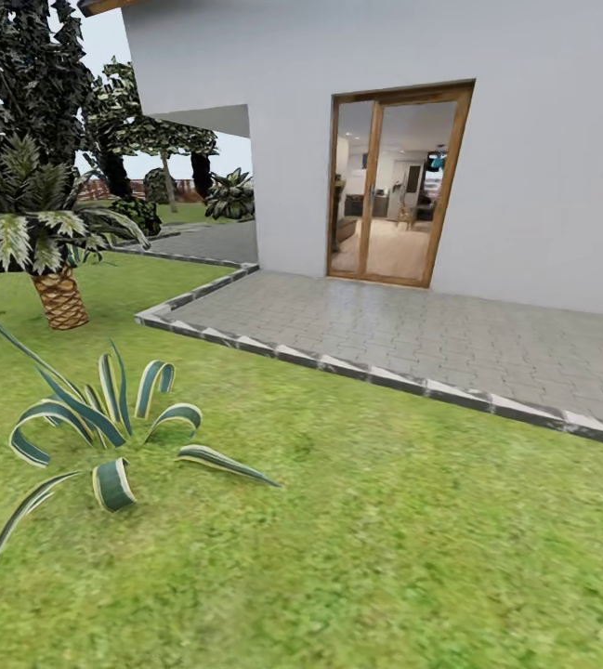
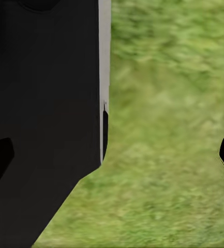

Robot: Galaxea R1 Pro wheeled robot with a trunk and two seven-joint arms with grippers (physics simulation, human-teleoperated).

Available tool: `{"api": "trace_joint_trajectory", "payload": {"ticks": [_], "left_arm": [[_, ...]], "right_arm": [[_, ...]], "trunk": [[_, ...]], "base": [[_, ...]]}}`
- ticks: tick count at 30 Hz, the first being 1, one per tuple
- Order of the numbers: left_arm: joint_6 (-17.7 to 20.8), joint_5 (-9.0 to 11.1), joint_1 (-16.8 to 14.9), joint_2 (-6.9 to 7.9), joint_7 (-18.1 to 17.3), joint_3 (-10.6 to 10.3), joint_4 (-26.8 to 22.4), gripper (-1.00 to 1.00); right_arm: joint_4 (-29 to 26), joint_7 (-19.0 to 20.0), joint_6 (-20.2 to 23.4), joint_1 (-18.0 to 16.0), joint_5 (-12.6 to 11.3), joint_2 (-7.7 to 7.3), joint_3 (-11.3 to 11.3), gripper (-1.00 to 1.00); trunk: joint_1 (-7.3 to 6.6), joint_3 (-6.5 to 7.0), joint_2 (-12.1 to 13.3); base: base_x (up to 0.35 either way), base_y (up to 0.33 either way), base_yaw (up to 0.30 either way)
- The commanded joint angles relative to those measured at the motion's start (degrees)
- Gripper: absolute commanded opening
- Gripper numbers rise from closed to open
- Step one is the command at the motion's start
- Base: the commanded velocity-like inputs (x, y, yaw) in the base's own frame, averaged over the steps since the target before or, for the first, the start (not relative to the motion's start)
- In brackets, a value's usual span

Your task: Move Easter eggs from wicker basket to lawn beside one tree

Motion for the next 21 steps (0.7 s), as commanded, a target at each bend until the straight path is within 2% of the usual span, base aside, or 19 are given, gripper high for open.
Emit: {"api": "trace_joint_trajectory", "payload": {"ticks": [1, 18, 21], "left_arm": [[0.1, 0.0, 0.0, 0.04, 0.0, 0.0, -0.1, 1.0], [0.1, 0.0, 0.0, 0.07, 0.0, -0.1, -0.1, 1.0], [0.0, 0.0, 0.0, 0.09, 0.0, 0.0, -0.1, 1.0]], "right_arm": [[0.1, -0.1, 0.0, -0.1, 0.1, 0.0, 0.1, 1.0], [0.1, -0.1, 0.0, -0.1, -0.1, 0.0, 0.0, 1.0], [0.1, -0.1, 0.0, -0.1, -0.1, 0.0, 0.0, 1.0]], "trunk": [[0.02, -0.04, 0.0], [0.02, -0.04, 0.0], [0.02, -0.04, 0.0]], "base": [[0.287, 0.0, 0.031], [0.33, 0.0, 0.003], [0.181, 0.0, 0.029]]}}
